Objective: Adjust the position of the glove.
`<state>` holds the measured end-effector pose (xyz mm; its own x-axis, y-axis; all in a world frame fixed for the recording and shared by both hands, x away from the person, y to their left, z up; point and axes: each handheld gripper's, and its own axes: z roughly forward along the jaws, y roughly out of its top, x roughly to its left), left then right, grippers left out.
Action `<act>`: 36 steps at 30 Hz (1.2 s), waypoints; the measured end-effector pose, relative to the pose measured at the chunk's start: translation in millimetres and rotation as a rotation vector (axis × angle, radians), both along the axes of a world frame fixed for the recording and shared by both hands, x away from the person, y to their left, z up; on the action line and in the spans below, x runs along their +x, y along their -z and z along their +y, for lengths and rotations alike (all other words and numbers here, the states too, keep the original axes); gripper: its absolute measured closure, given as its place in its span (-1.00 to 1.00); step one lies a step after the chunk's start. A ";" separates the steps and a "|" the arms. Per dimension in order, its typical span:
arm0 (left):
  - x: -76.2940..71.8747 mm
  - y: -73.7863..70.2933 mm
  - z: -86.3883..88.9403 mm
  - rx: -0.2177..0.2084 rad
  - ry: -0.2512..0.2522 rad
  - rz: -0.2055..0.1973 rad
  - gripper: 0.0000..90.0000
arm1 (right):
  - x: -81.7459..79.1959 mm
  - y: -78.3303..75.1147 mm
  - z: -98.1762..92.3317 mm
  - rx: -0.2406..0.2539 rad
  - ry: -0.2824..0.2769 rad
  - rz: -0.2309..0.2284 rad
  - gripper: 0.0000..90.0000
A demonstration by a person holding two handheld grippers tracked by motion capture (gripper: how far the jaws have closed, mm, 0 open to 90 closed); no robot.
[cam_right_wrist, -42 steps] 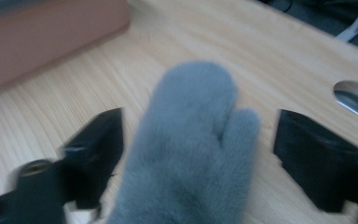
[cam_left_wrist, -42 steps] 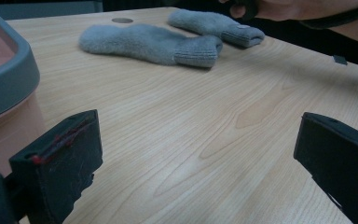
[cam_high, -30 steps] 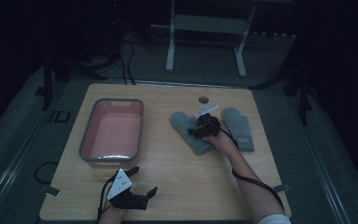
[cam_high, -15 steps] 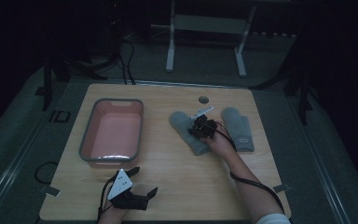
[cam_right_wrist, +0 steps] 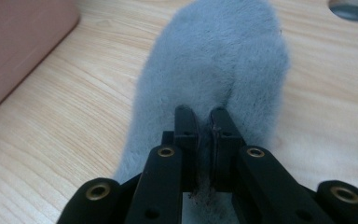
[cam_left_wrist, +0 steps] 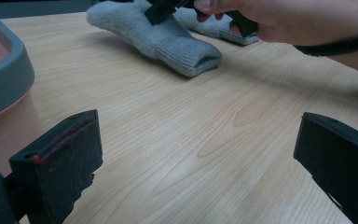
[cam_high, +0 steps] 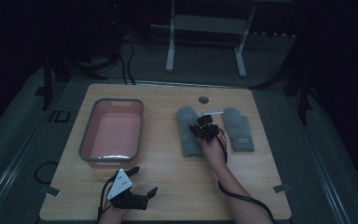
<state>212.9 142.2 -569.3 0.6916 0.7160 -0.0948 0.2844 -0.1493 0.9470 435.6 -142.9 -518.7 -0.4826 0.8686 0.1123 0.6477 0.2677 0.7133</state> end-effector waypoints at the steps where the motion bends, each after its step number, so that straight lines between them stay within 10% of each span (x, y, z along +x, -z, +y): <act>1: -0.1 -0.1 0.1 0.001 0.000 0.000 -0.97 | -2.8 1.2 1.0 0.021 0.028 0.011 0.87; 16: -0.6 -0.7 0.8 -0.005 -0.001 -0.001 -0.97 | -8.9 19.4 19.6 -0.005 0.122 0.062 0.84; 23: -0.8 -1.0 0.5 -0.003 0.001 -0.003 -0.97 | -9.0 18.1 19.6 0.010 0.118 0.063 0.51; 36: -0.6 -0.6 -0.3 0.000 0.005 -0.001 -0.97 | -17.2 -19.5 -0.4 0.020 0.047 -0.066 -0.11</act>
<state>212.3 141.9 -568.7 0.6953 0.7125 -0.0941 0.2823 -0.1503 0.9475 418.4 -143.3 -499.3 -0.4485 0.8882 0.0992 0.6103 0.2233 0.7601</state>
